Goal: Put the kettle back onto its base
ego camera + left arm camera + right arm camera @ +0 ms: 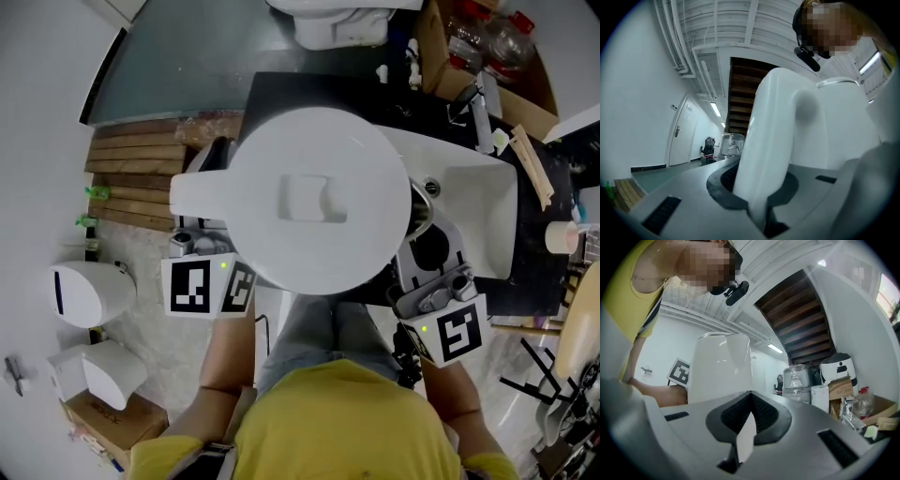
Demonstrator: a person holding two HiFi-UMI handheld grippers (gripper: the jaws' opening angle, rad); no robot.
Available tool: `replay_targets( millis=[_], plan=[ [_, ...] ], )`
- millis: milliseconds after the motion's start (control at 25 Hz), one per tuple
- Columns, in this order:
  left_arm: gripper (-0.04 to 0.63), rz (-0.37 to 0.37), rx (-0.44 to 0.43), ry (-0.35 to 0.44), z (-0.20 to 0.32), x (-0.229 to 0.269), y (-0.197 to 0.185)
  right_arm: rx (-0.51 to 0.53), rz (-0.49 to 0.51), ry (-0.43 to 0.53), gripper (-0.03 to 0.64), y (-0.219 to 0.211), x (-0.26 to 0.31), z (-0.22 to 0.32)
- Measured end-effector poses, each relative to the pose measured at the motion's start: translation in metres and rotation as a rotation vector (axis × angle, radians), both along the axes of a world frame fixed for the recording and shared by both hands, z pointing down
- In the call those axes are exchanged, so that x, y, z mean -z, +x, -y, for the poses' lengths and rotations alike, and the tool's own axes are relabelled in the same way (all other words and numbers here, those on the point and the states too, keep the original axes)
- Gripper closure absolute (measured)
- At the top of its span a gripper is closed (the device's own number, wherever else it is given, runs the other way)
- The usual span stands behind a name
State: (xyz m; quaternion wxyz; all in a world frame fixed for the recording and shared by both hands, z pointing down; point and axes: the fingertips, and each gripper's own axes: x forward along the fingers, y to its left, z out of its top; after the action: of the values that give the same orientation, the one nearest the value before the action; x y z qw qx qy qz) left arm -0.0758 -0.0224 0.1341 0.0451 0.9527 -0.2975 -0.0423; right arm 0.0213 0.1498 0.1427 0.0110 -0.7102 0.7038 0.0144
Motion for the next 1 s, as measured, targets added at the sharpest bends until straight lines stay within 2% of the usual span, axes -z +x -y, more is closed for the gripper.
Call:
replay_targets(
  millis=[520,1000],
  plan=[
    [0.551,0.006,-0.023,-0.022,0.029,-0.017,0.025,-0.055,0.012,0.006,0.607,0.023,-0.012,0.026],
    [0.551,-0.013,-0.043,0.003,0.055,-0.031,0.05,-0.091,0.037,-0.018,0.607,0.043,-0.034,0.051]
  ],
)
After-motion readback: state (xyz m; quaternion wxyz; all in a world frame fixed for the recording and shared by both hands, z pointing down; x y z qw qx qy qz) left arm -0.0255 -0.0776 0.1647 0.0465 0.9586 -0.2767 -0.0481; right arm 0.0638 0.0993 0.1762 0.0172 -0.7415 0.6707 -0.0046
